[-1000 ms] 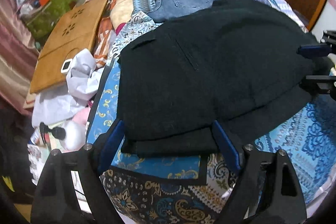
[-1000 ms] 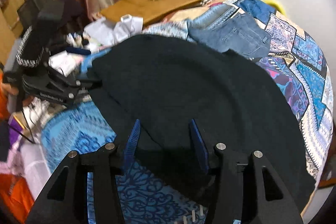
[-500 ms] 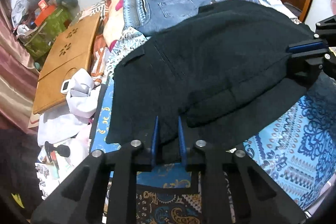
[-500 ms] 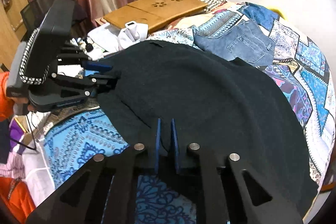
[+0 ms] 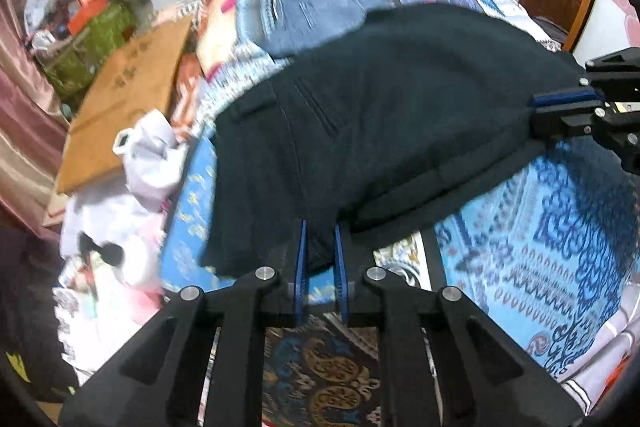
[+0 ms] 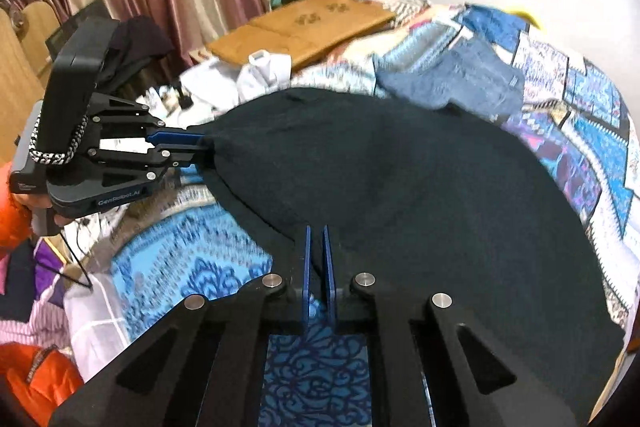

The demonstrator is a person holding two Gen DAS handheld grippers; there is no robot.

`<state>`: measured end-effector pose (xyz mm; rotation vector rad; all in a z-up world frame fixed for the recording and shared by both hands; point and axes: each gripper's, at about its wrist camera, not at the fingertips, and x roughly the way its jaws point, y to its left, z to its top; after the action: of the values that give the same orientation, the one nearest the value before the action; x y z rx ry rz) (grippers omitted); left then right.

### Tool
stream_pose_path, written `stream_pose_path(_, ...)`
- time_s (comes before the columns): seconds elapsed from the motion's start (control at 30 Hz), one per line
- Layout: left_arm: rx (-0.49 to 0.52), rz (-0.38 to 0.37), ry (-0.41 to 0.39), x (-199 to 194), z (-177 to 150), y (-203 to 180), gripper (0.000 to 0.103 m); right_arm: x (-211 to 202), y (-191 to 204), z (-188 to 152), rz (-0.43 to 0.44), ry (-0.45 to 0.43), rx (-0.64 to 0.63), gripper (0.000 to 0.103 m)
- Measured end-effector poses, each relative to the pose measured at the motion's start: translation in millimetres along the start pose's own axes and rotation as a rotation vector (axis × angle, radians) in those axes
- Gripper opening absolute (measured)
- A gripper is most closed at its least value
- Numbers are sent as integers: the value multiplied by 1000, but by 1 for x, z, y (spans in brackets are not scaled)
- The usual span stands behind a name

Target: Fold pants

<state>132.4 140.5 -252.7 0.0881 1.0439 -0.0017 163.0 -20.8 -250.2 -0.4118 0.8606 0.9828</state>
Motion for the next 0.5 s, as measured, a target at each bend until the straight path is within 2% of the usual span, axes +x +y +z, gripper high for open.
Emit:
stream_pose_path(0.13,-10,15,-7,-9,1,0,18,-7,-6,3,28,7,53,14)
stream_pose_path(0.23,-49,-18,-19,-23,9,9,26,-21,-11,7,42,-29,80,26)
stream_pose_path(0.3,-87,-31,-55,-35,19,15,41,-33,-15,10,23,-73,89,41)
stream_pose_path(0.37,-109,-29,-98,-46,30,19,49,-41,-23,14,-5,-117,112,46)
stream_pose_path(0.5,-108,-8,-150,-48,57,15,57,-43,-39,18,-84,-134,159,47)
